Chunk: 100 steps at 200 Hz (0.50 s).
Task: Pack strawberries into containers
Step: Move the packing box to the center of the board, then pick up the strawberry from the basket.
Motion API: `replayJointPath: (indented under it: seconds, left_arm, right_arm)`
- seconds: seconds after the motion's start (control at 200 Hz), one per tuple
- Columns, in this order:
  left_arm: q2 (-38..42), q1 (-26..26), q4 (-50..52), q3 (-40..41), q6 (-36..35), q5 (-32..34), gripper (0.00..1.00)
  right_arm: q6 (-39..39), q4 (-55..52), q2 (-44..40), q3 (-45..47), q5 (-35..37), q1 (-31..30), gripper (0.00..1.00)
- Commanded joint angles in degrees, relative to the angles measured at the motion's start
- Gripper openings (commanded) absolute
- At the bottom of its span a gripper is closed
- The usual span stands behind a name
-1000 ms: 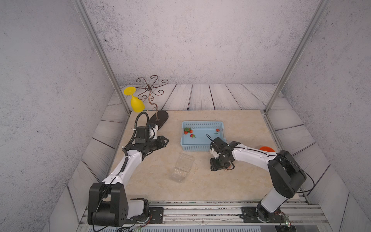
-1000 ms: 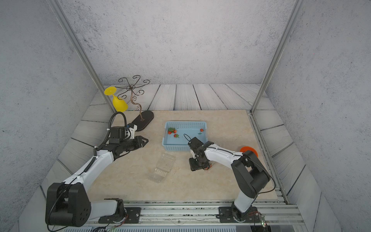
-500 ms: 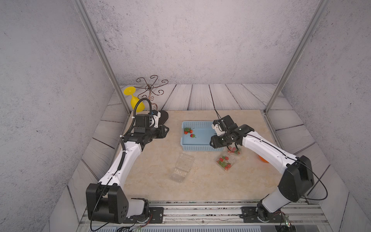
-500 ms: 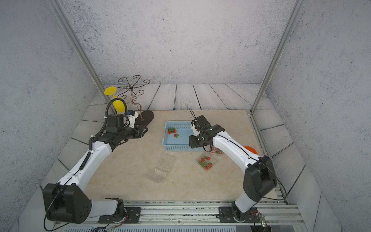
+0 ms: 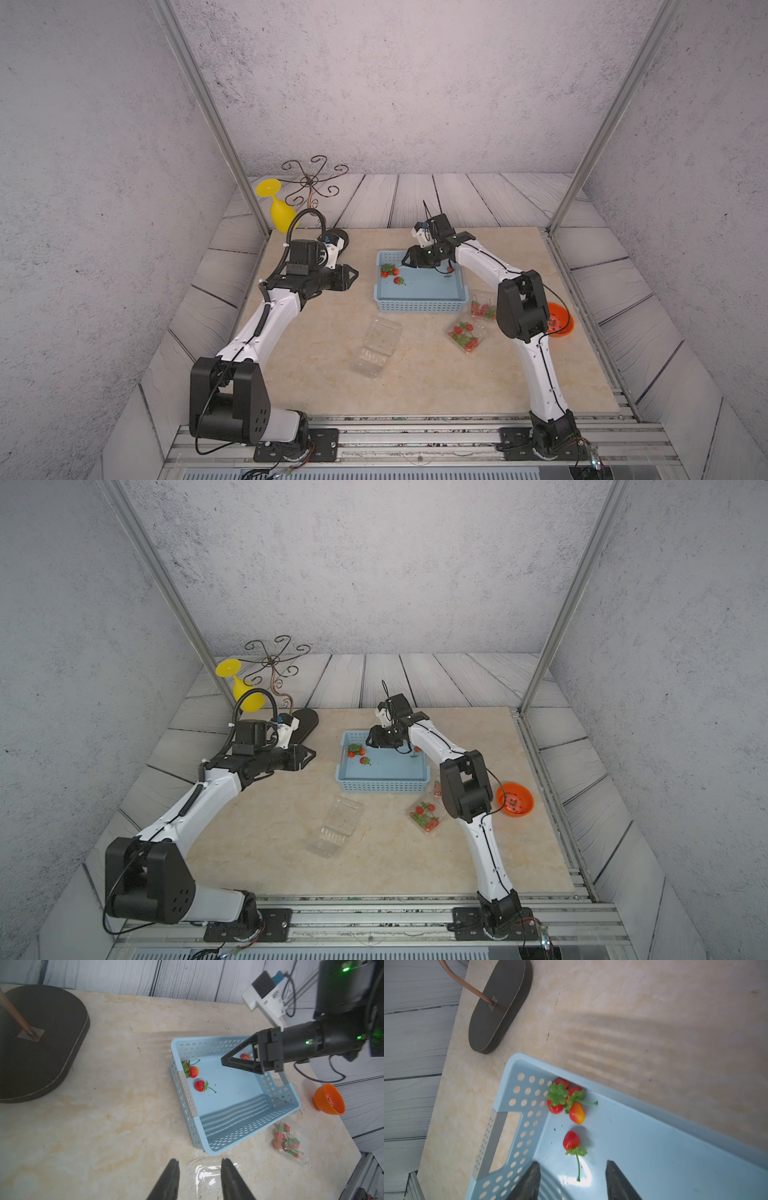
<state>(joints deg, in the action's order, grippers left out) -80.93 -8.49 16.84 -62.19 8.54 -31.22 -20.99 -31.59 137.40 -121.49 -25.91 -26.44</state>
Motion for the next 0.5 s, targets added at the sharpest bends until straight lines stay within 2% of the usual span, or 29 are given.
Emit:
replayJointPath:
  seconds: [0.0,0.495]
  left_arm:
    - [-0.45,0.04,-2.12,0.49,-0.77,-2.09,0.38]
    - [-0.99,0.14,-3.06,0.76,0.25,-3.10,0.38]
  right_arm:
    - [-2.85,1.25,5.13,-4.91,-3.87,0.21,0.52]
    - [-5.98,5.44,10.73,-6.53,-4.74,0.60,0.49]
